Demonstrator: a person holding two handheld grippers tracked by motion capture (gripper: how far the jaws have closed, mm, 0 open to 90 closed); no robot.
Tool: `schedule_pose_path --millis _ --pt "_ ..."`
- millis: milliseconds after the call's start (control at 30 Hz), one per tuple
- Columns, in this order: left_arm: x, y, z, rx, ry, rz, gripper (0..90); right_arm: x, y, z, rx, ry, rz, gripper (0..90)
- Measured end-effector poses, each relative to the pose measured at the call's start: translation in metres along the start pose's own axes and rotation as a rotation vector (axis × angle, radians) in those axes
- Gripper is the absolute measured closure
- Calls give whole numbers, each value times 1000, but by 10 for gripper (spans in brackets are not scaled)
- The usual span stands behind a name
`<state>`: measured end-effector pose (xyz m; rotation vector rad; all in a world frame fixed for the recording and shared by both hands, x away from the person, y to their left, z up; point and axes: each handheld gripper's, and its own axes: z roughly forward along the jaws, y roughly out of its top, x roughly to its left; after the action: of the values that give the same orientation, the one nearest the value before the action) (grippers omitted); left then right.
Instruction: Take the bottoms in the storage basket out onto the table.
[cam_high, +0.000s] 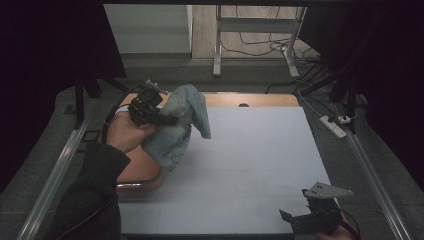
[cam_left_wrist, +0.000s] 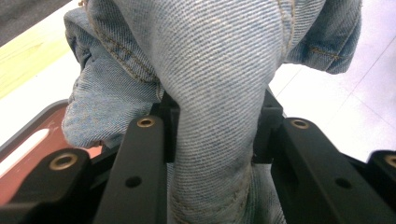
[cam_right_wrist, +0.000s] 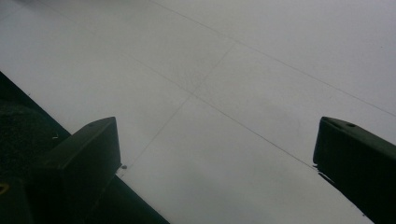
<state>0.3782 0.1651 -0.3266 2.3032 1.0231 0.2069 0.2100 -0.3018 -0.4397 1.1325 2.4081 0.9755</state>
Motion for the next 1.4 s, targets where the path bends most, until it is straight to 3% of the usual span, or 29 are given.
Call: schedule_pose_path --millis 833,1400 --pt "-29 23 35 10 -42 63 650 0 0 0 -1 4 -4 7" --pt "-46 29 73 30 -75 83 648 0 0 0 4 7 -11 7"
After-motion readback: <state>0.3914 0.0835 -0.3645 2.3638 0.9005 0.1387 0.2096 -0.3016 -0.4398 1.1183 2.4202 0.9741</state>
